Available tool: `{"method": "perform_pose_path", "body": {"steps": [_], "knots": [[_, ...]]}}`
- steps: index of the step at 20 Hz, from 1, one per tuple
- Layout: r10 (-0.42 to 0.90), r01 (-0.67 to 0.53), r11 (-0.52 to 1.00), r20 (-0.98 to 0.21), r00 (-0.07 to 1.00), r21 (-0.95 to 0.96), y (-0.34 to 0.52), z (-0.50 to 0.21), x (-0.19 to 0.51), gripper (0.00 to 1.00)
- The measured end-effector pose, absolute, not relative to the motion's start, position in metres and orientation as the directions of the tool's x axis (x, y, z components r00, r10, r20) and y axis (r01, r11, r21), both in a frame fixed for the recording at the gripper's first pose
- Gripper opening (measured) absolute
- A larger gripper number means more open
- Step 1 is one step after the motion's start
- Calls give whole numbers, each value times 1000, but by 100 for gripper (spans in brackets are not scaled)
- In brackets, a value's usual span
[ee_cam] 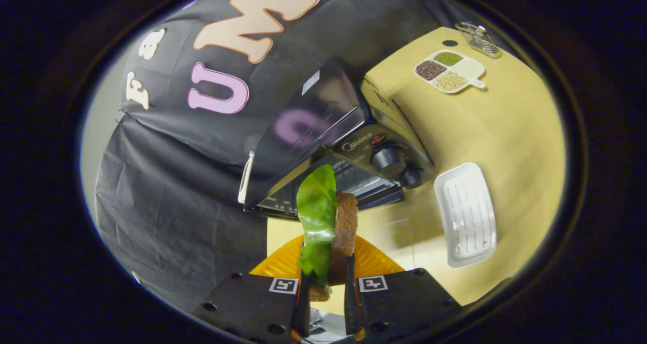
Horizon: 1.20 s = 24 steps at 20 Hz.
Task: Open the toaster oven, put the food inside, and close the toaster oven door.
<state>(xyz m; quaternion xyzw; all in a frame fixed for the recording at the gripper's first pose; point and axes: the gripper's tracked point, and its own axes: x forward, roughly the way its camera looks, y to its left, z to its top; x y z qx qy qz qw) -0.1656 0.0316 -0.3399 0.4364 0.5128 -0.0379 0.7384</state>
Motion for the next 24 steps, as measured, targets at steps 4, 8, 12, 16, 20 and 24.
{"method": "perform_pose_path", "body": {"steps": [4,8,12,16,20,24], "knots": [[405,527,574,-777,482,627,53,-354,-152,29],[405,556,522,-762,506,647,73,-368,-136,29],[386,575,468,-740,550,671,90,-380,-120,29],[342,598,408,-723,601,690,96,-395,-103,29],[303,604,364,-703,643,709,98,-410,-85,29],[255,600,331,-682,686,728,96,-425,-65,29]]}}
